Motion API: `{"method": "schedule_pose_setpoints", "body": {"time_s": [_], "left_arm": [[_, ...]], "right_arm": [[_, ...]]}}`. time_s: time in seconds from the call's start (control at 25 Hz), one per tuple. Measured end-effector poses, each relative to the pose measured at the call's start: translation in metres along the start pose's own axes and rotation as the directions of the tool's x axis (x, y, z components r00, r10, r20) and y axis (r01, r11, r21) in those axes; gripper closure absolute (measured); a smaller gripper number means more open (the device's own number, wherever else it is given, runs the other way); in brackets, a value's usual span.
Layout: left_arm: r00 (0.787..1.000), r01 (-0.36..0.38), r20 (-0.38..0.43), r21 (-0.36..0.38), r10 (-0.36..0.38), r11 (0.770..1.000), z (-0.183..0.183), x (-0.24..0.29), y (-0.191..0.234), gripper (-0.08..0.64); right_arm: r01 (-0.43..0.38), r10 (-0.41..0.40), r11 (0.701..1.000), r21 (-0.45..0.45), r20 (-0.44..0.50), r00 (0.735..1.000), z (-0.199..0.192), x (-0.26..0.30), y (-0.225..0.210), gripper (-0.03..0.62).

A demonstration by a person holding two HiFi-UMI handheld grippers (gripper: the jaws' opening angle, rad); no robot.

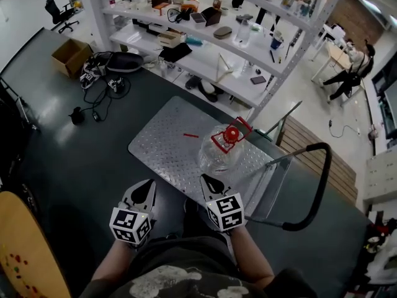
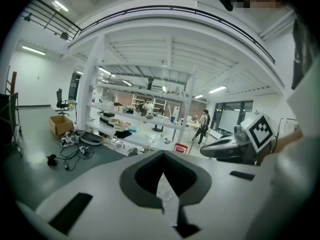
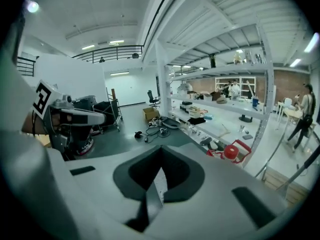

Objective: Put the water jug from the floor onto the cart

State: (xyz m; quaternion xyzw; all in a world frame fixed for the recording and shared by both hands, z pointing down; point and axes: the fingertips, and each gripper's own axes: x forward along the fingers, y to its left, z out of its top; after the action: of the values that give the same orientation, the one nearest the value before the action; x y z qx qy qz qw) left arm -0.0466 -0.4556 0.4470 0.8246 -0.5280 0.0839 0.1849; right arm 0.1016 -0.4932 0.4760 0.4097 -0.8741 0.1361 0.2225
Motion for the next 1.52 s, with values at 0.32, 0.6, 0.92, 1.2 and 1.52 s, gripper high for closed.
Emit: {"method": "schedule_pose_setpoints", "body": {"time_s": [0.32, 0.6, 0.92, 1.2, 1.52], "left_arm": [[0.993, 0.120, 0.015, 0.007, -0.120, 0.993, -0.014, -0.056, -0.046, 0.558], [0.980, 0.198, -0.017, -0.012, -0.199, 0.980, -0.035, -0.071, -0.080, 0.558], [0.983, 0.181, 0.004, 0.046, -0.182, 0.982, -0.029, -0.073, -0.115, 0.558], [0.990, 0.139, 0.032, 0.036, -0.140, 0.990, -0.023, -0.094, -0.154, 0.558], [0.990, 0.136, 0.026, 0.065, -0.138, 0.989, -0.043, -0.117, -0.207, 0.558]], "right_arm": [[0.043, -0.043, 0.999, 0.003, -0.030, 0.999, -0.041, -0.064, 0.052, 0.601], [0.133, -0.132, 0.986, 0.104, -0.015, 0.991, -0.061, -0.117, 0.052, 0.601], [0.154, -0.152, 0.988, -0.009, 0.119, 0.981, -0.045, -0.158, 0.040, 0.601], [0.153, -0.143, 0.986, -0.064, 0.132, 0.981, -0.046, -0.199, 0.029, 0.601], [0.162, -0.151, 0.985, -0.056, 0.164, 0.975, -0.070, -0.254, 0.028, 0.603]]}}
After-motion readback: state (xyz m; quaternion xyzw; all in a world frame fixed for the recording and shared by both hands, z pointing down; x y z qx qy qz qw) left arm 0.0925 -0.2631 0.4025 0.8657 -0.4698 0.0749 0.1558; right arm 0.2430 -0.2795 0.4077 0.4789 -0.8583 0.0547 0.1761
